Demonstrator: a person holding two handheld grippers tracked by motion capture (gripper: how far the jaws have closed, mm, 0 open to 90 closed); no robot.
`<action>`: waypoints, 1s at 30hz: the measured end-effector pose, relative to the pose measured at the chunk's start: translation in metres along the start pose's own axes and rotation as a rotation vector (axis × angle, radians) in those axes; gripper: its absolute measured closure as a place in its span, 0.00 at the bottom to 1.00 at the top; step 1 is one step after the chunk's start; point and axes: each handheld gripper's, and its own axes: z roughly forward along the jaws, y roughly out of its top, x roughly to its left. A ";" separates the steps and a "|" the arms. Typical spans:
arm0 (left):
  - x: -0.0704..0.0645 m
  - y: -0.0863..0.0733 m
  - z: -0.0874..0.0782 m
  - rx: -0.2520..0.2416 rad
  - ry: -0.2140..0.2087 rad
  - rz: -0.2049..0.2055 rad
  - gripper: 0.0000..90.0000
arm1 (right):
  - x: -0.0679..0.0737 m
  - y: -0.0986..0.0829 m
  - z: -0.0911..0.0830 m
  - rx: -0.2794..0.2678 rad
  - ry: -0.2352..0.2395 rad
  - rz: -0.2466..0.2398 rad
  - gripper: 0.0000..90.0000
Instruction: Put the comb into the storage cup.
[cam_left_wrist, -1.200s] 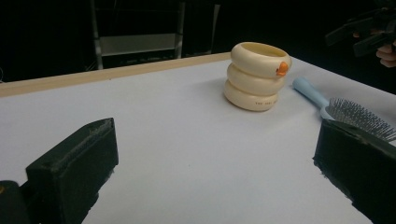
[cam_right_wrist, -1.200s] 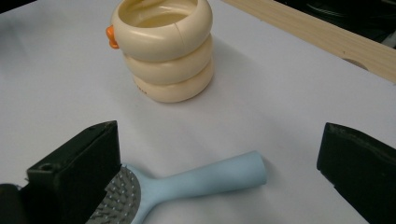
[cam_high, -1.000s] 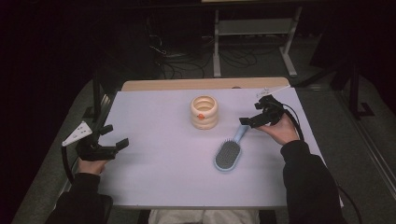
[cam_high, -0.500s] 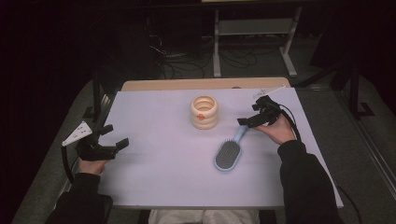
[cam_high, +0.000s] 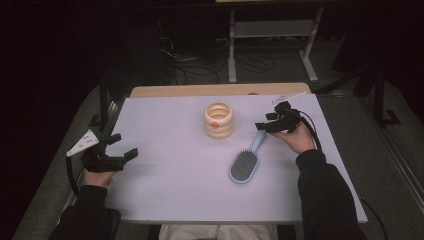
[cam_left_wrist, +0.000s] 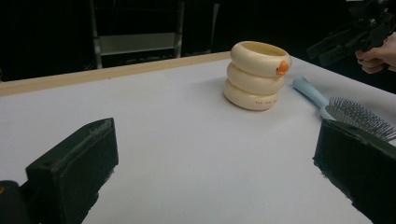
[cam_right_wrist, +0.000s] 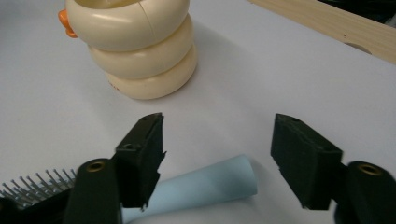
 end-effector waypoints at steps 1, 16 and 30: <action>0.000 0.000 0.000 0.000 0.000 0.000 0.00 | 0.000 0.000 0.001 -0.003 0.001 0.001 0.43; 0.000 0.000 0.000 0.002 0.000 -0.001 0.00 | 0.001 -0.002 0.021 0.028 -0.016 0.016 0.84; 0.000 0.000 0.001 0.006 -0.001 0.004 0.00 | 0.005 -0.007 0.042 0.131 -0.018 0.004 0.98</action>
